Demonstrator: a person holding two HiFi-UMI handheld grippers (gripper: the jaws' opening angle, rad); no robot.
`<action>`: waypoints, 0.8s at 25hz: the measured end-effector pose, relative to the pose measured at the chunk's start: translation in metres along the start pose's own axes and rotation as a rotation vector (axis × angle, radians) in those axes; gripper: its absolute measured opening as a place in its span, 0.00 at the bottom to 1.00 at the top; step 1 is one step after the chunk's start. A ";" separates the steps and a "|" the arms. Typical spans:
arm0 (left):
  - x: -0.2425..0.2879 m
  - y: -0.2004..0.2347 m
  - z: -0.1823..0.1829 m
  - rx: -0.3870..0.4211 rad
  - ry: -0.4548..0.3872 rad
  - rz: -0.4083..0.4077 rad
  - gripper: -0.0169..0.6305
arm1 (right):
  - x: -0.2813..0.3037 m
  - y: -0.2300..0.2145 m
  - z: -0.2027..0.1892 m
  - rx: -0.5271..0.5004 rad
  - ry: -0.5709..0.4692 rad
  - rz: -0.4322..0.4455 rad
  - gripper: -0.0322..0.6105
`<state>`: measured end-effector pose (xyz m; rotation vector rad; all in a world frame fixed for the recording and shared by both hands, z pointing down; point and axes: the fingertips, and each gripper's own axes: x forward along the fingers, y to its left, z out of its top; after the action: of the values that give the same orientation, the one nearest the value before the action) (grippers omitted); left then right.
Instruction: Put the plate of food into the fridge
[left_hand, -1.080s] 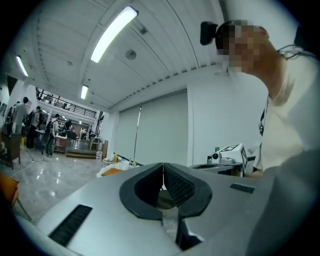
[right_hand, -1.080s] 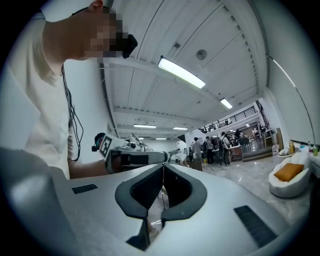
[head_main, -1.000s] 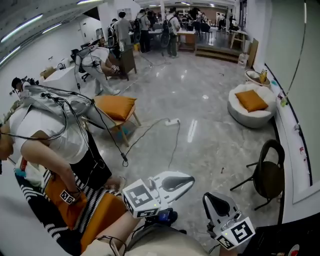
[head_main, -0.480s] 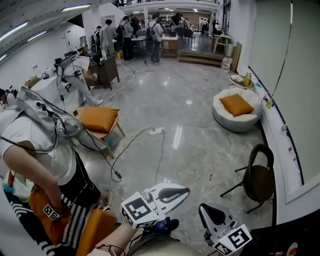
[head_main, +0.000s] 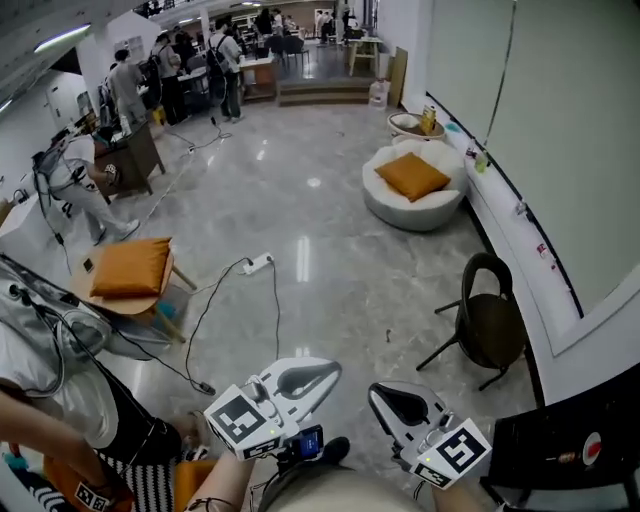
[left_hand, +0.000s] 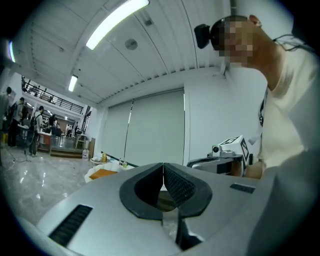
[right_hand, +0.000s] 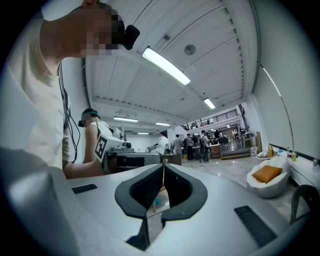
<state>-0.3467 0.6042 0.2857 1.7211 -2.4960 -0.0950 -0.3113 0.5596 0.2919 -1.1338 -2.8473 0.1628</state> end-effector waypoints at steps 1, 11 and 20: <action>0.009 0.007 -0.001 -0.004 0.004 -0.034 0.04 | 0.002 -0.011 0.000 0.007 0.003 -0.043 0.08; 0.056 0.031 0.002 -0.018 -0.039 -0.213 0.04 | -0.006 -0.059 0.000 -0.001 0.027 -0.269 0.09; 0.103 0.029 -0.006 -0.047 -0.016 -0.369 0.04 | -0.031 -0.097 -0.003 0.007 0.059 -0.435 0.08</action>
<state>-0.4095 0.5182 0.3007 2.1447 -2.1353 -0.1957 -0.3546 0.4684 0.3059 -0.4849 -2.9495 0.1082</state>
